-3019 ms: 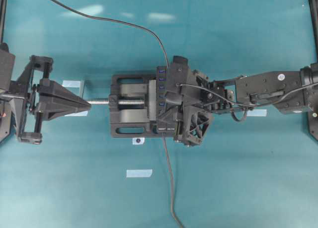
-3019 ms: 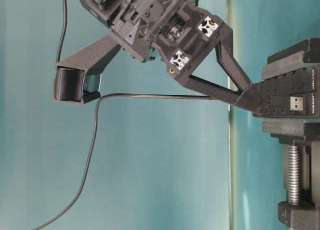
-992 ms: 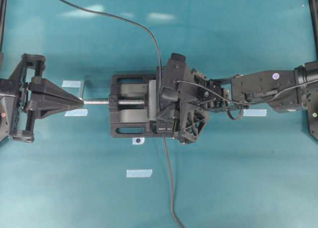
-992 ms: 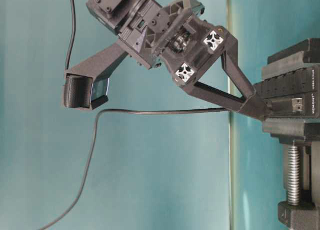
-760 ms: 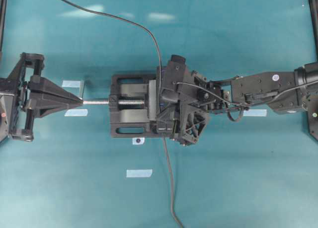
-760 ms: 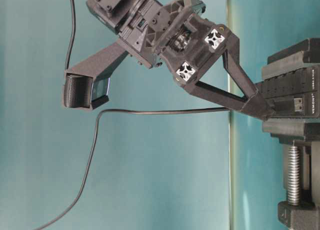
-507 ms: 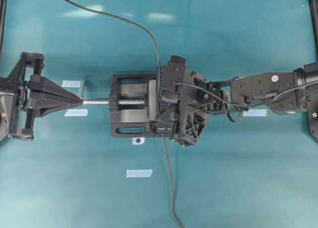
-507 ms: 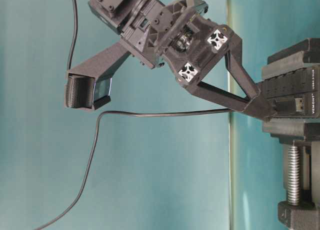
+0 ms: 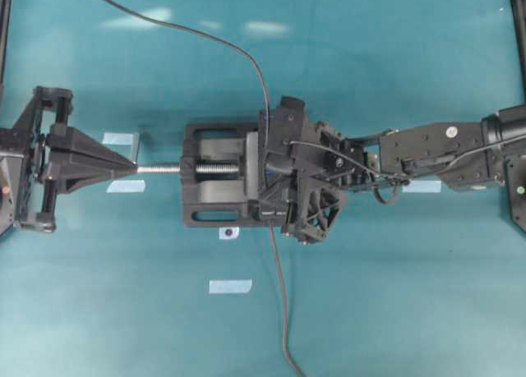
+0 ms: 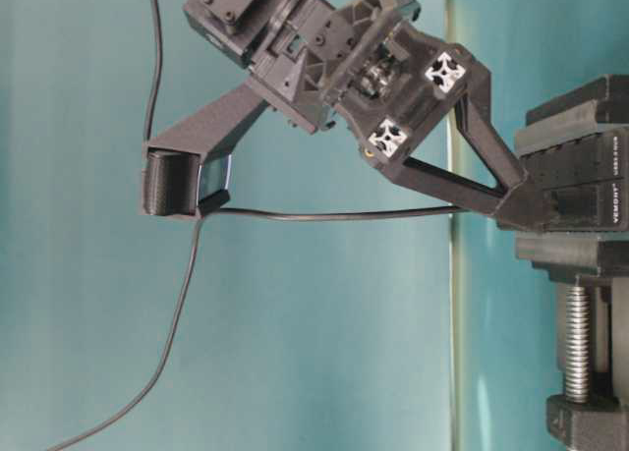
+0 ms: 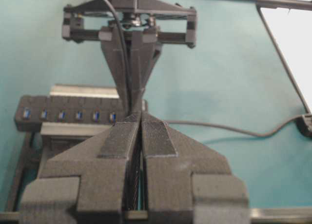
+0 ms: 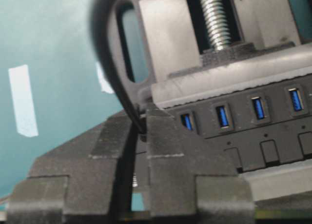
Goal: Insert the USB into the front port of the fixed hub.
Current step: 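Push the USB plug into the front port with the right gripper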
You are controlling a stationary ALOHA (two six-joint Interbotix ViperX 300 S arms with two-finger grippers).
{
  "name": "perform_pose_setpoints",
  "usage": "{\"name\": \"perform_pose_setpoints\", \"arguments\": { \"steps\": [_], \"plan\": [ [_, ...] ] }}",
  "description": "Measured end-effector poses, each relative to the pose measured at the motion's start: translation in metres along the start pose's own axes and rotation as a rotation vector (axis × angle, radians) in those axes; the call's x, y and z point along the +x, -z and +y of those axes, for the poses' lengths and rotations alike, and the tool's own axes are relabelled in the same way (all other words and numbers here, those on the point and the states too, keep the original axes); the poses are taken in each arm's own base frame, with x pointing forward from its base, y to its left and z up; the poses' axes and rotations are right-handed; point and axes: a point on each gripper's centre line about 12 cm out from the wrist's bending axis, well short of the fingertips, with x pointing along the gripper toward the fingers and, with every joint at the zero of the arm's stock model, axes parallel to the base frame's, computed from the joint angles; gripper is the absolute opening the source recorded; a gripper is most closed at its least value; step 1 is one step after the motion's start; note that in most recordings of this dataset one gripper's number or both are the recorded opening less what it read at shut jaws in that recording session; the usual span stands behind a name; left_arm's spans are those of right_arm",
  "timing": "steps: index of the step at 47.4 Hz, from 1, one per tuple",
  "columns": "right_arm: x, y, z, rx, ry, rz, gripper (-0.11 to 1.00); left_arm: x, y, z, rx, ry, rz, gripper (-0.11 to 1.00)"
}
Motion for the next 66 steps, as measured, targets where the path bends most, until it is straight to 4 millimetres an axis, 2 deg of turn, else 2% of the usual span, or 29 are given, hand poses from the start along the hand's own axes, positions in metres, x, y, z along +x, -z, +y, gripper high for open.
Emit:
{"name": "perform_pose_setpoints", "arguments": {
  "steps": [54, 66],
  "plan": [
    [0.0006, -0.0012, 0.0004, 0.002, 0.000, 0.002, 0.03, 0.0000, -0.0002, 0.0000, 0.003, 0.000, -0.002, 0.00],
    [0.0013, -0.0023, 0.0012, -0.001, -0.006, -0.018, 0.07, 0.0000, -0.0002, 0.0000, 0.002, 0.000, -0.002, 0.00]
  ]
}}
